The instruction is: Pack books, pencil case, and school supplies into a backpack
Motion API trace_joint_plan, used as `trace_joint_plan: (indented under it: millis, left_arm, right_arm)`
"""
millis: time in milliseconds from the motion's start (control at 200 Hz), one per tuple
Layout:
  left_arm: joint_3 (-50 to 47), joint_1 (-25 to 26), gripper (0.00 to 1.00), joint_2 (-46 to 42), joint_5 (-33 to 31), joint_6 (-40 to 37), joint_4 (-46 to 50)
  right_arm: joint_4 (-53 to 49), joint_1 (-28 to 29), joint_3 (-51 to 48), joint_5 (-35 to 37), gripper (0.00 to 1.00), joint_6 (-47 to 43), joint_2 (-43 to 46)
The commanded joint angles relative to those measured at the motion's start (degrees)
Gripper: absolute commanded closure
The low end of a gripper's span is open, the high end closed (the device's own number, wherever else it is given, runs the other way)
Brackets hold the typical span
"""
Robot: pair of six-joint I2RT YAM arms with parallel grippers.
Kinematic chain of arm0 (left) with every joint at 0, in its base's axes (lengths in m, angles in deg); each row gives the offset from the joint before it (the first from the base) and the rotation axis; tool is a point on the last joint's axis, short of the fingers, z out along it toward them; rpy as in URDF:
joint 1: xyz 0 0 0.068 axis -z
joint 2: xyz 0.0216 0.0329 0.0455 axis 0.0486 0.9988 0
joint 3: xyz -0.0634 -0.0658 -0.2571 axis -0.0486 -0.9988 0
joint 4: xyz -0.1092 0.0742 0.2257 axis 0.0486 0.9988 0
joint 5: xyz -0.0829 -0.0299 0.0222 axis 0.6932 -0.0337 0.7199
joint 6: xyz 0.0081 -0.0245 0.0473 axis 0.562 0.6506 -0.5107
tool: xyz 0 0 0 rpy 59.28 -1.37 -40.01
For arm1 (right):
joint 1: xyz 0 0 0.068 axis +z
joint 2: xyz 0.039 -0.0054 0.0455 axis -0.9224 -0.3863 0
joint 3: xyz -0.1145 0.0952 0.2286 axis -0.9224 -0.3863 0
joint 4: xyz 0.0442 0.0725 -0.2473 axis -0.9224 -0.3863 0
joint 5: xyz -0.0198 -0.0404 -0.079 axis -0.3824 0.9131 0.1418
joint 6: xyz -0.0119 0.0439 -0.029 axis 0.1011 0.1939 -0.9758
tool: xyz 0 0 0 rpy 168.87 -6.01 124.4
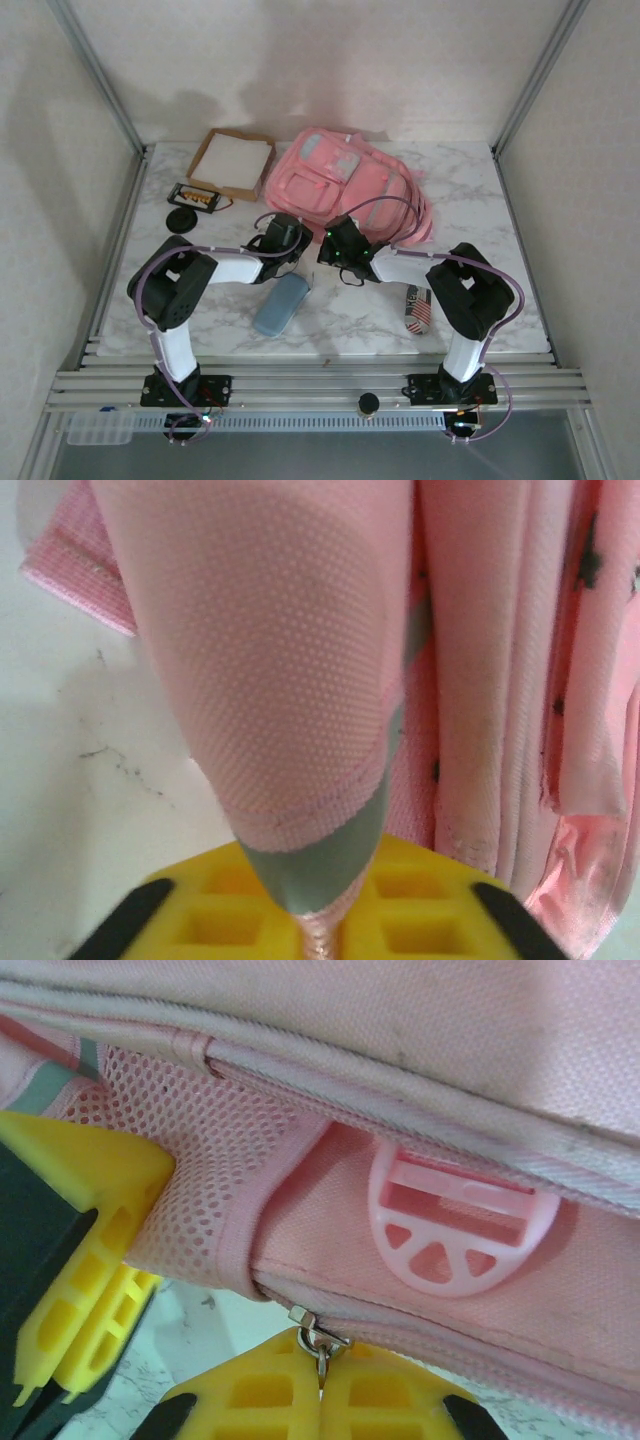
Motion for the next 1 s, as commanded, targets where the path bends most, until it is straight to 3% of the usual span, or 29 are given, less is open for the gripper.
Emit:
trace_joint_plan:
  millis: [0, 30, 290, 606, 766, 821, 851, 881, 991]
  left_arm:
    - [1.44, -0.24, 0.97, -0.13, -5.90, -0.05, 1.66]
    - [1.48, -0.57, 1.00, -0.17, -5.99, -0.35, 2.31]
    - [1.31, -4.71, 1.00, -2.72, -7.67, -5.33, 6.47]
    - [2.54, -12.38, 1.00, -3.95, -5.22, -12.28, 11.24]
    - [4.02, -13.26, 1.00, -4.64, -0.54, -14.70, 11.00]
    - [3.45, -13.06, 0.82, -5.60, 3.33, -13.91, 9.67]
    - [2.39, -12.58, 0.65, -6.80, 4.98, -13.14, 8.62]
    - [0.88, -11.93, 0.54, -8.44, 5.65, -11.83, 7.91]
    - [-5.99, -6.72, 0.42, -14.40, 5.82, -4.11, 2.77]
  right_arm:
    - [-5.34, -0.37, 0.94, 0.10, 1.00, -2.18, 3.43]
    - [-6.22, -0.66, 0.87, 0.21, 1.00, -2.42, 3.76]
    - [-11.87, -3.67, -2.80, 1.11, 1.00, -5.96, 9.52]
    - [-19.62, -8.83, -6.35, 0.63, 1.00, -10.06, 17.16]
    - [-20.76, -8.58, -6.01, -1.77, 1.00, -10.52, 19.48]
    - [-19.86, -7.71, -5.79, -3.64, 1.00, -10.86, 19.42]
    - [-19.85, -7.27, -5.42, -4.14, 1.00, -10.91, 19.12]
    - [-20.08, -6.97, -4.94, -4.42, 1.00, -11.04, 18.74]
    - [-19.21, -6.83, -4.67, -6.01, 1.00, -11.33, 18.35]
